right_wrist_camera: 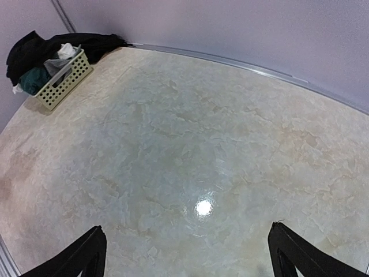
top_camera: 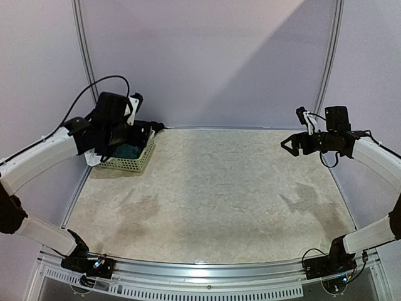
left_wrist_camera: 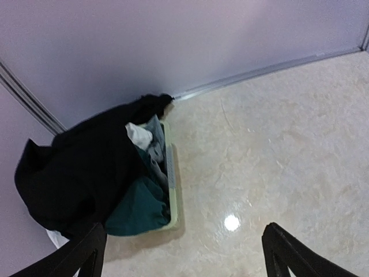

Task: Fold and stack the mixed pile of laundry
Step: Pick up the crumpled trousers from the center of the board.

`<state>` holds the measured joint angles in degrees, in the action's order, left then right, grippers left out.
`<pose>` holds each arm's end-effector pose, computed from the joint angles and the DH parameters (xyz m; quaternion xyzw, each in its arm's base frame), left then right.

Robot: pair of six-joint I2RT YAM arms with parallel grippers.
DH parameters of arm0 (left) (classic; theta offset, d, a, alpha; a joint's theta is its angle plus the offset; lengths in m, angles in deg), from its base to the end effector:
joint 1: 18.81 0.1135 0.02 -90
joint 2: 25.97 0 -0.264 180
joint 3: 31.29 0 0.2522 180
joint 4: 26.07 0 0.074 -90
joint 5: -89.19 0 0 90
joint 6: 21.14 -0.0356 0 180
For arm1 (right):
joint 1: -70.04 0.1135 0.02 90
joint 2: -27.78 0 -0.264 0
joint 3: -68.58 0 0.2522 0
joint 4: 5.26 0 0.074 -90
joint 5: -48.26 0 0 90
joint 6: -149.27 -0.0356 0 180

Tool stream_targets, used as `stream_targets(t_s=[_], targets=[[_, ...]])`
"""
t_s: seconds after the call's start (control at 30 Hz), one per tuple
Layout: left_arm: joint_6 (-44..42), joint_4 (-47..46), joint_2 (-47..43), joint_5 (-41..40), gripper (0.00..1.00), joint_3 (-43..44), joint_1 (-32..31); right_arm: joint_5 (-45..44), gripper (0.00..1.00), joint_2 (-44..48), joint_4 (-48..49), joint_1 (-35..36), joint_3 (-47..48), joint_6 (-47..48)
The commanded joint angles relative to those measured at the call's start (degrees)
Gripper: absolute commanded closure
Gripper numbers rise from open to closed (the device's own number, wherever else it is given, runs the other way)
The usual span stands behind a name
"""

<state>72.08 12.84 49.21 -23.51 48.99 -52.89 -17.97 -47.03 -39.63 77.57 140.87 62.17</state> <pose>0.2499 -0.1525 0.3317 0.1408 0.8584 0.0168 0.4930 0.2837 0.0520 0.2932 -0.1713 0.8633 0.2017 0.4297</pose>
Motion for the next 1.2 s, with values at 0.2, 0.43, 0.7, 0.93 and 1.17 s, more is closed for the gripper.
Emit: stream_targets(t_s=[0.2, 0.43, 0.7, 0.93, 1.17], targets=[[7.89, 25.66, 18.56, -4.7, 0.05, 31.16, 5.74, 7.75, 0.01, 5.39, -2.09, -0.06, -3.62, 11.57], [9.38, 34.3, 32.92, -4.36, 0.04, 43.49, 10.22, 8.7, 0.01, 5.56, -2.78, -0.72, -3.77, 12.7], [10.74, 31.38, 40.36, -5.85, 0.09, 46.41, 13.52, 11.37, 0.01, 5.16, -3.25, -3.08, -4.12, 12.9], [9.74, 30.51, 43.2, -9.97, 0.16, 48.06, 15.21, 11.98, 0.01, 4.3, -3.71, -4.09, -4.12, 13.6], [7.75, 31.75, 48.27, -7.95, 0.2, 52.24, 18.01, 12.21, 0.01, 3.41, -4.06, -4.61, -4.05, 14.06]])
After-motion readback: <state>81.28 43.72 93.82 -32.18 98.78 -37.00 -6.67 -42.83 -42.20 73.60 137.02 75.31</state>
